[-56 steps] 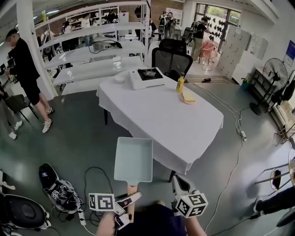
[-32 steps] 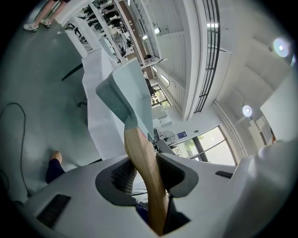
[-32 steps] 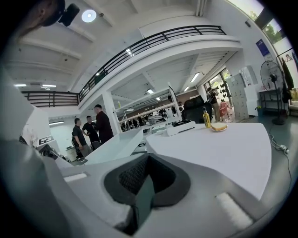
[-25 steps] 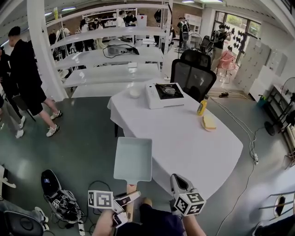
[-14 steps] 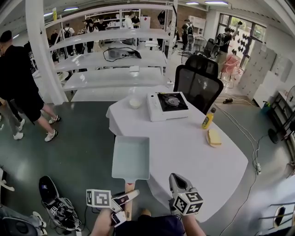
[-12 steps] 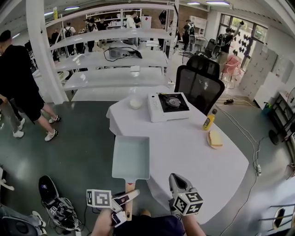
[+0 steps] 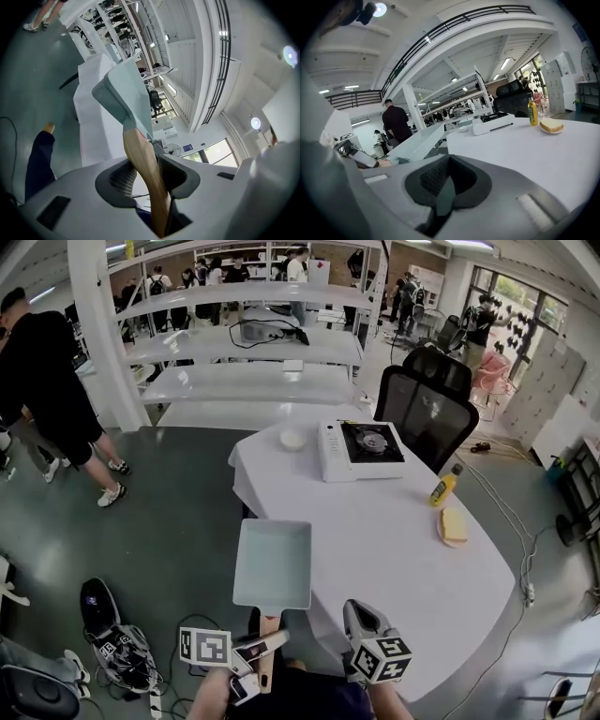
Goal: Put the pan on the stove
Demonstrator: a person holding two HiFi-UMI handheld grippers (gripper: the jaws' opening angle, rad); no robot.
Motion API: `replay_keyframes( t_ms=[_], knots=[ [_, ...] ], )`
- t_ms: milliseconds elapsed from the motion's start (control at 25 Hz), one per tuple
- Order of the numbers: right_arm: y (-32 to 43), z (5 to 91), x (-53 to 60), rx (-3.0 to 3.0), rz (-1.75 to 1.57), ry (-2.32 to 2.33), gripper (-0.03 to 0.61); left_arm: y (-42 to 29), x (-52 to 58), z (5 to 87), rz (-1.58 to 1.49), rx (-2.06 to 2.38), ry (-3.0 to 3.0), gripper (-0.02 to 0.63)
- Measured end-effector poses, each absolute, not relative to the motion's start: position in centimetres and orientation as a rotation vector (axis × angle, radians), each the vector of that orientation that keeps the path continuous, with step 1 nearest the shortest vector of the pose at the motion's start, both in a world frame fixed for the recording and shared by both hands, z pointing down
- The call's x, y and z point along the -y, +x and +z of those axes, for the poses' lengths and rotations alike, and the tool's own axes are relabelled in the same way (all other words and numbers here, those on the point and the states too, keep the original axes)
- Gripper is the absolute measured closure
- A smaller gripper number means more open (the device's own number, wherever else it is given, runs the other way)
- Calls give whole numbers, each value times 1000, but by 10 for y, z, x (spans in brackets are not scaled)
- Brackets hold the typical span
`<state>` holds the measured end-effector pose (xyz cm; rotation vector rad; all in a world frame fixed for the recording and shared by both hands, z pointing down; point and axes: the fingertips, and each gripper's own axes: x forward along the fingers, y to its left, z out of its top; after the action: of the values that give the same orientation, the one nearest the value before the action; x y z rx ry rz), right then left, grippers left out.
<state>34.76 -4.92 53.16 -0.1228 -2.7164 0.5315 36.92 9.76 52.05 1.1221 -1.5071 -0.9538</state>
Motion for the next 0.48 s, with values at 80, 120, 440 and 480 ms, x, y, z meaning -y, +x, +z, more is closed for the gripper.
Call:
replay_keyframes(
  t_ms=[80,120,440,480],
  knots=[
    [341,535,49,2708,536,-123,578,365,-97,523,-965,1499,1120,466],
    [337,536,48,2705,538,-124,578,361,-97,524,-967,1495,1119,466],
    [279,532,50,2708,525,-125,578,308,-93,525,-965,1481,1127,462],
    [268,530,51,2714,526,-117,578,297,-93,523,-963,1478,1132,462]
  ],
)
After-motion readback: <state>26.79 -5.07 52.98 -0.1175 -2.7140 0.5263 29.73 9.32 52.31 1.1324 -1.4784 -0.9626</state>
